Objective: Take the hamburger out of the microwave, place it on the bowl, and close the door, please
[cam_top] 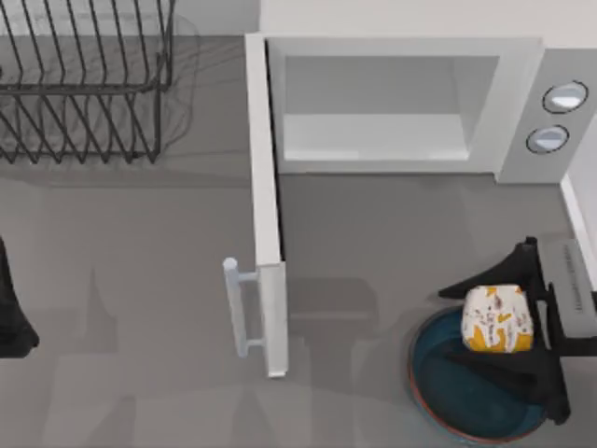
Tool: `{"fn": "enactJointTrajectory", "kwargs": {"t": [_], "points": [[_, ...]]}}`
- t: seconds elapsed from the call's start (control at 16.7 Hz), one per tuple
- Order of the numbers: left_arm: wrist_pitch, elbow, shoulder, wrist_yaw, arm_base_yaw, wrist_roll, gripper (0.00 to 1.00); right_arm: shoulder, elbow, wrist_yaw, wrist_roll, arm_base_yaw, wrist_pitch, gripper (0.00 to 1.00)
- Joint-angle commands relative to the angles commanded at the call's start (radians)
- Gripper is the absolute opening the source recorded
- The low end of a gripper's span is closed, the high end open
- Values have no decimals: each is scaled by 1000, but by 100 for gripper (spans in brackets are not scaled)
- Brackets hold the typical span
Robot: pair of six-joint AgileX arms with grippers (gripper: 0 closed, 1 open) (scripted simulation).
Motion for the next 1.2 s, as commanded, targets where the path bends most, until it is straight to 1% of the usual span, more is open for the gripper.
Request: {"fn": "enactJointTrajectory", "kwargs": {"t": [0.06,0.84,0.9,1.2], "points": [[0,0,0,0,0,0,100,0,0,0,0,0,0,0],[0,0,0,0,0,0,100,0,0,0,0,0,0,98],[0,0,0,0,0,0,100,0,0,0,0,0,0,100],[0,0,0,0,0,0,100,0,0,0,0,0,0,100]]}}
